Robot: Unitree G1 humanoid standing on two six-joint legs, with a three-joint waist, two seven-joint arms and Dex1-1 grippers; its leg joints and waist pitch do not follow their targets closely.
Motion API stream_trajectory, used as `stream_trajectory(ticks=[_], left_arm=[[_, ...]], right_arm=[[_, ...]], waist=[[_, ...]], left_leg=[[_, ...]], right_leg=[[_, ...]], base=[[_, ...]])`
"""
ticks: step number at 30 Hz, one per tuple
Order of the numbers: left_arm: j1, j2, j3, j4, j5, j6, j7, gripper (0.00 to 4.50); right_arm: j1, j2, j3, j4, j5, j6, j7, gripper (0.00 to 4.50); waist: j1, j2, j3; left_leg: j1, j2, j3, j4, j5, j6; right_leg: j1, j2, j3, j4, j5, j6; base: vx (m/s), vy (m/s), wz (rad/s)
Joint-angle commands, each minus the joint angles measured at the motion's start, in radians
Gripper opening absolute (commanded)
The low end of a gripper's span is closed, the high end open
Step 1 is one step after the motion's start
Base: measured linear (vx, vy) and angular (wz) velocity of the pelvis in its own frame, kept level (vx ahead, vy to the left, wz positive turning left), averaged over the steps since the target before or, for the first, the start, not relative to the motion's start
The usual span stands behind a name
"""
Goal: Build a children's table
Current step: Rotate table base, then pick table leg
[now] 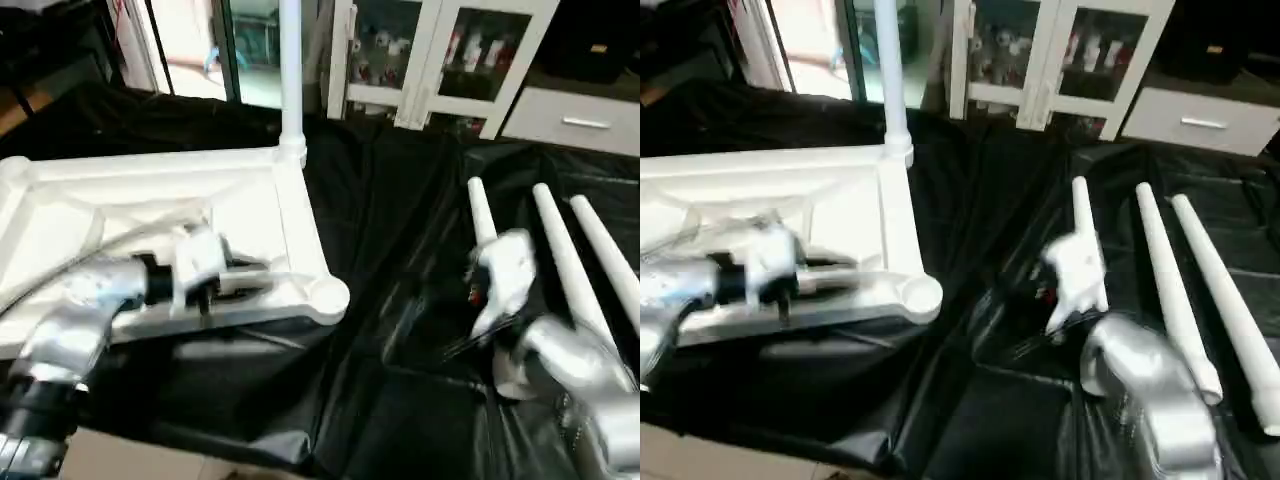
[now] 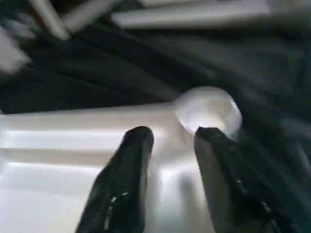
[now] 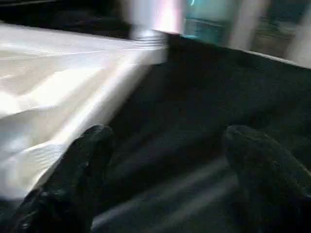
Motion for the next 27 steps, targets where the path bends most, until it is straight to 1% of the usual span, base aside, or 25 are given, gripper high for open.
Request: stream_trajectory(ticks=[1, 2, 3, 4, 5, 6, 7, 8, 9, 10, 11, 12, 13, 14, 15, 16, 17, 18, 19, 20, 21, 22, 24, 26, 27], left_arm=[[0.019, -0.008, 0.026, -0.078, -0.034, 0.093, 0.054, 1.9], [0.027, -0.014, 0.028, -0.101, -0.04, 0.11, 0.067, 1.9], [0.04, -0.041, 0.023, -0.143, -0.053, 0.139, 0.098, 1.9], [0.042, -0.046, 0.023, -0.152, -0.056, 0.146, 0.104, 1.9], [0.048, -0.06, 0.021, -0.177, -0.064, 0.166, 0.12, 1.9], [0.056, -0.086, 0.008, -0.203, -0.06, 0.167, 0.143, 1.9], [0.062, -0.11, -0.019, -0.233, -0.053, 0.183, 0.157, 1.9], [0.062, -0.11, -0.019, -0.233, -0.053, 0.183, 0.157, 1.9], [0.067, -0.134, -0.056, -0.272, -0.046, 0.213, 0.177, 1.9], [0.067, -0.135, -0.058, -0.273, -0.046, 0.215, 0.178, 1.9], [0.067, -0.14, -0.076, -0.29, -0.049, 0.231, 0.181, 1.9], [0.067, -0.144, -0.089, -0.302, -0.056, 0.24, 0.179, 1.9], [0.068, -0.144, -0.096, -0.311, -0.061, 0.25, 0.178, 1.9], [0.072, -0.139, -0.122, -0.344, -0.079, 0.281, 0.166, 1.9], [0.076, -0.137, -0.129, -0.364, -0.086, 0.301, 0.163, 1.9], [0.078, -0.132, -0.136, -0.381, -0.09, 0.319, 0.159, 1.9], [0.082, -0.124, -0.141, -0.401, -0.096, 0.338, 0.15, 1.9], [0.082, -0.124, -0.141, -0.401, -0.096, 0.338, 0.15, 1.9], [0.085, -0.115, -0.146, -0.417, -0.099, 0.353, 0.144, 1.9], [0.087, -0.11, -0.149, -0.426, -0.098, 0.361, 0.143, 1.9], [0.093, -0.094, -0.155, -0.439, -0.101, 0.375, 0.132, 1.9], [0.095, -0.088, -0.158, -0.443, -0.103, 0.379, 0.128, 1.9], [0.103, -0.072, -0.167, -0.456, -0.102, 0.394, 0.123, 1.9], [0.111, -0.056, -0.182, -0.475, -0.112, 0.41, 0.107, 1.9], [0.111, -0.056, -0.182, -0.475, -0.112, 0.41, 0.107, 1.9]], right_arm=[[-0.024, -0.013, -0.07, 0.012, -0.001, 0.087, -0.065, 4.27], [-0.035, -0.021, -0.081, 0.014, -0.006, 0.105, -0.077, 4.32], [-0.063, -0.039, -0.096, 0.021, -0.018, 0.133, -0.091, 4.36], [-0.068, -0.042, -0.098, 0.022, -0.02, 0.138, -0.094, 4.43], [-0.082, -0.051, -0.105, 0.025, -0.025, 0.151, -0.101, 4.43], [-0.112, -0.061, -0.116, 0.035, -0.049, 0.18, -0.129, 4.43], [-0.155, -0.076, -0.121, 0.046, -0.085, 0.262, -0.165, 4.43], [-0.155, -0.076, -0.121, 0.046, -0.085, 0.262, -0.165, 4.43], [-0.214, -0.095, -0.125, 0.063, -0.107, 0.402, -0.202, 4.43], [-0.217, -0.096, -0.125, 0.064, -0.106, 0.409, -0.203, 4.43], [-0.243, -0.106, -0.128, 0.078, -0.092, 0.49, -0.201, 4.43], [-0.261, -0.117, -0.127, 0.092, -0.074, 0.552, -0.188, 4.43], [-0.267, -0.124, -0.124, 0.1, -0.067, 0.583, -0.184, 4.43], [-0.282, -0.144, -0.117, 0.124, -0.048, 0.678, -0.174, 4.43], [-0.287, -0.15, -0.117, 0.133, -0.042, 0.71, -0.175, 4.43], [-0.286, -0.159, -0.113, 0.139, -0.036, 0.751, -0.171, 4.43], [-0.286, -0.152, -0.126, 0.139, -0.036, 0.792, -0.171, 4.43], [-0.286, -0.152, -0.126, 0.139, -0.036, 0.792, -0.171, 4.43], [-0.285, -0.143, -0.139, 0.136, -0.032, 0.838, -0.167, 4.43], [-0.283, -0.138, -0.143, 0.132, -0.029, 0.867, -0.161, 4.43], [-0.269, -0.122, -0.153, 0.121, -0.03, 0.898, -0.161, 4.43], [-0.262, -0.117, -0.155, 0.117, -0.03, 0.908, -0.161, 4.43], [-0.248, -0.102, -0.161, 0.109, -0.023, 0.95, -0.156, 4.43], [-0.222, -0.1, -0.149, 0.11, -0.016, 0.976, -0.15, 4.43], [-0.222, -0.1, -0.149, 0.11, -0.016, 0.976, -0.15, 4.43]], waist=[[-0.002, 0.005, -0.063], [-0.002, 0.007, -0.064], [0.0, 0.004, -0.063], [-0.003, 0.004, -0.064], [-0.002, 0.002, -0.064], [-0.001, 0.003, -0.064], [-0.002, -0.019, -0.065], [-0.002, -0.018, -0.064], [-0.007, -0.031, -0.061], [-0.006, -0.026, -0.061], [-0.006, -0.025, -0.061], [-0.006, -0.026, -0.061], [-0.006, -0.026, -0.061], [-0.008, -0.036, -0.064], [-0.008, -0.037, -0.064], [-0.008, -0.037, -0.064], [-0.007, -0.04, -0.066], [-0.006, -0.041, -0.065], [-0.006, -0.041, -0.065], [-0.006, -0.044, -0.067], [-0.006, -0.041, -0.067], [-0.006, -0.041, -0.066], [-0.006, -0.038, -0.066], [-0.004, -0.034, -0.066], [-0.004, -0.035, -0.066]], left_leg=[[0.0, 0.037, -0.005, -0.08, -0.159, -0.008], [0.001, 0.036, -0.003, -0.079, -0.165, -0.01], [-0.001, 0.035, -0.003, -0.079, -0.161, -0.006], [-0.003, 0.036, -0.004, -0.08, -0.156, -0.009], [-0.003, 0.036, -0.004, -0.079, -0.142, -0.006], [-0.004, 0.035, -0.004, -0.078, -0.141, -0.004], [-0.008, 0.034, -0.005, -0.077, -0.112, 0.004], [-0.005, 0.034, -0.003, -0.077, -0.106, 0.006], [-0.007, 0.032, 0.0, -0.075, -0.111, 0.007], [-0.007, 0.031, -0.003, -0.075, -0.108, 0.002], [-0.005, 0.03, -0.001, -0.073, -0.117, 0.002], [-0.004, 0.03, -0.001, -0.072, -0.123, 0.001], [-0.004, 0.03, -0.001, -0.072, -0.123, 0.001], [-0.006, 0.03, -0.003, -0.073, -0.119, 0.0], [-0.006, 0.031, -0.002, -0.071, -0.122, -0.005], [-0.007, 0.031, -0.002, -0.071, -0.121, -0.008], [-0.007, 0.032, -0.003, -0.07, -0.117, -0.007], [-0.008, 0.031, -0.002, -0.07, -0.114, -0.006], [-0.008, 0.031, -0.002, -0.07, -0.114, -0.006], [-0.008, 0.032, -0.002, -0.069, -0.101, -0.007], [-0.009, 0.031, -0.002, -0.068, -0.099, -0.01], [-0.009, 0.031, -0.002, -0.069, -0.099, -0.012], [-0.006, 0.032, -0.002, -0.07, -0.112, -0.021], [-0.005, 0.033, -0.003, -0.071, -0.123, -0.029], [-0.006, 0.034, -0.004, -0.072, -0.122, -0.031]], right_leg=[[0.06, -0.041, 0.027, -0.056, -0.275, -0.203], [0.059, -0.039, 0.027, -0.057, -0.289, -0.189], [0.058, -0.038, 0.028, -0.061, -0.298, -0.172], [0.062, -0.038, 0.028, -0.058, -0.291, -0.17], [0.061, -0.038, 0.027, -0.058, -0.279, -0.168], [0.06, -0.038, 0.027, -0.059, -0.282, -0.165], [0.065, -0.038, 0.027, -0.054, -0.295, -0.153], [0.061, -0.038, 0.028, -0.059, -0.297, -0.149], [0.059, -0.033, 0.028, -0.062, -0.311, -0.138], [0.062, -0.033, 0.028, -0.055, -0.313, -0.135], [0.057, -0.032, 0.029, -0.058, -0.324, -0.122], [0.056, -0.033, 0.029, -0.061, -0.331, -0.113], [0.056, -0.033, 0.029, -0.061, -0.331, -0.113], [0.059, -0.032, 0.027, -0.059, -0.334, -0.107], [0.057, -0.033, 0.028, -0.06, -0.331, -0.109], [0.057, -0.033, 0.028, -0.06, -0.331, -0.11], [0.058, -0.033, 0.027, -0.06, -0.329, -0.109], [0.057, -0.034, 0.027, -0.061, -0.335, -0.107], [0.057, -0.034, 0.027, -0.061, -0.335, -0.107], [0.058, -0.034, 0.028, -0.059, -0.336, -0.104], [0.057, -0.034, 0.028, -0.058, -0.334, -0.105], [0.057, -0.033, 0.028, -0.06, -0.337, -0.104], [0.055, -0.032, 0.027, -0.061, -0.345, -0.103], [0.054, -0.034, 0.028, -0.061, -0.35, -0.105], [0.055, -0.033, 0.028, -0.06, -0.346, -0.105]], base=[[0.0, 0.0, 0.0], [0.0, 0.0, 0.0], [0.0, 0.0, 0.0], [0.0, 0.0, 0.0], [0.0, 0.0, 0.0], [0.0, 0.0, 0.0], [0.0, 0.0, 0.0], [0.0, 0.0, 0.0], [0.0, 0.0, 0.0], [0.0, 0.0, 0.0], [0.0, 0.0, 0.0], [0.0, 0.0, 0.0], [0.0, 0.0, 0.0], [0.0, 0.0, 0.0], [0.0, 0.0, 0.0], [0.0, 0.0, 0.0], [0.0, 0.0, 0.0], [0.0, 0.0, 0.0], [0.0, 0.0, 0.0], [0.0, 0.0, 0.0], [0.0, 0.0, 0.0], [0.0, 0.0, 0.0], [0.0, 0.0, 0.0], [0.0, 0.0, 0.0], [0.0, 0.0, 0.0]])
